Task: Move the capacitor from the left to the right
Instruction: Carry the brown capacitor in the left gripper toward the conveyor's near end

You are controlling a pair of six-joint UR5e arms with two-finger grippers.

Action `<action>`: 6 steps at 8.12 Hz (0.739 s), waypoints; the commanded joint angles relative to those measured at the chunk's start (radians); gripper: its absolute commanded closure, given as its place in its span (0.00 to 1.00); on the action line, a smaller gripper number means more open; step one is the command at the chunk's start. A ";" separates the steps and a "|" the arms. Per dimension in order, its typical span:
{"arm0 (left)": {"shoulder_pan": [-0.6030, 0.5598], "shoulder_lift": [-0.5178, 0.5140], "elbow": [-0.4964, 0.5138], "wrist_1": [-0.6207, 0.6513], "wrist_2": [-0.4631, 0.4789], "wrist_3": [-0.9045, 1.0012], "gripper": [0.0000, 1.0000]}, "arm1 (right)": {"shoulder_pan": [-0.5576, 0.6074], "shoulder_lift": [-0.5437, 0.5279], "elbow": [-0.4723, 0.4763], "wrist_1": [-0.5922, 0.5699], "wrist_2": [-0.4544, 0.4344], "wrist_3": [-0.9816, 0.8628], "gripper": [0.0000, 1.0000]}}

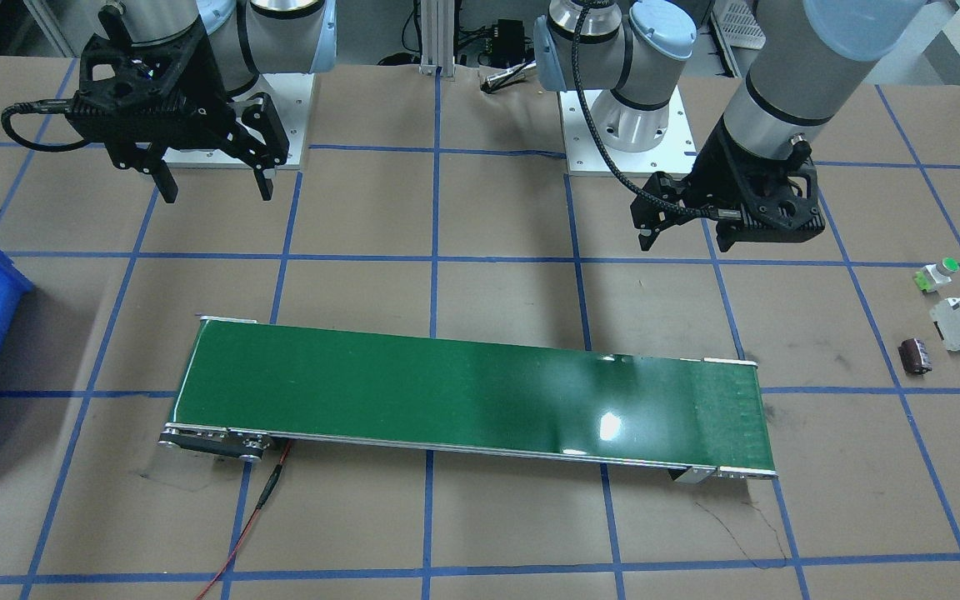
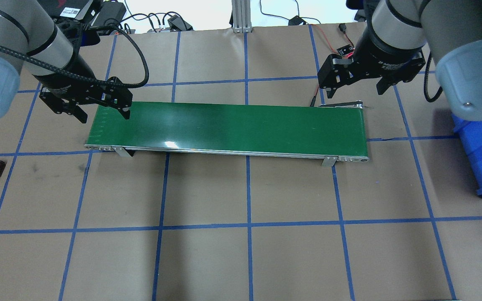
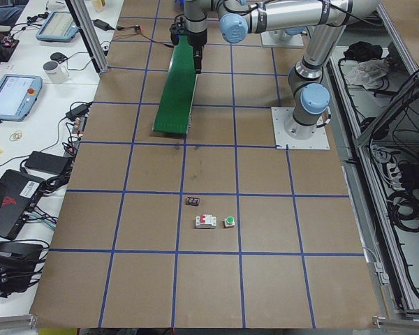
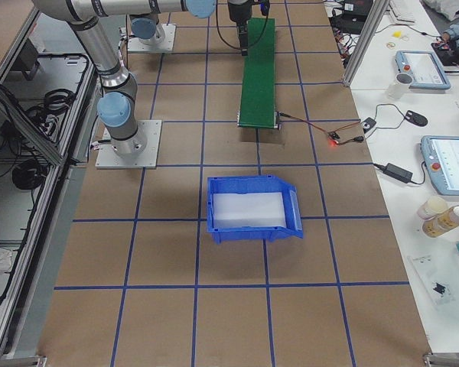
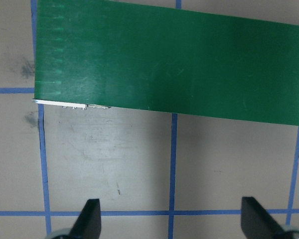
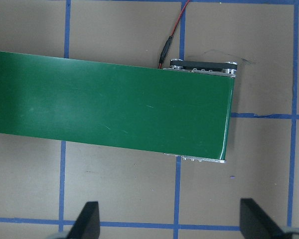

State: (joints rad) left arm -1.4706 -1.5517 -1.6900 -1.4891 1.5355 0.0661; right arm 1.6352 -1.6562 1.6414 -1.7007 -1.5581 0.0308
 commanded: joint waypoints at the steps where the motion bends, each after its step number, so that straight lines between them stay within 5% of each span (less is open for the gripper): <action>1: -0.001 -0.014 -0.004 0.006 0.160 0.014 0.00 | 0.000 0.001 0.000 -0.016 0.006 0.004 0.00; 4: 0.089 -0.021 0.003 0.068 0.230 0.186 0.00 | 0.000 -0.002 0.000 -0.014 0.010 0.018 0.00; 6: 0.294 -0.050 -0.004 0.082 0.218 0.405 0.00 | 0.000 -0.001 0.000 -0.011 0.006 0.020 0.00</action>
State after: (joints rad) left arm -1.3479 -1.5747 -1.6914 -1.4301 1.7596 0.2754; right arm 1.6357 -1.6566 1.6414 -1.7142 -1.5493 0.0480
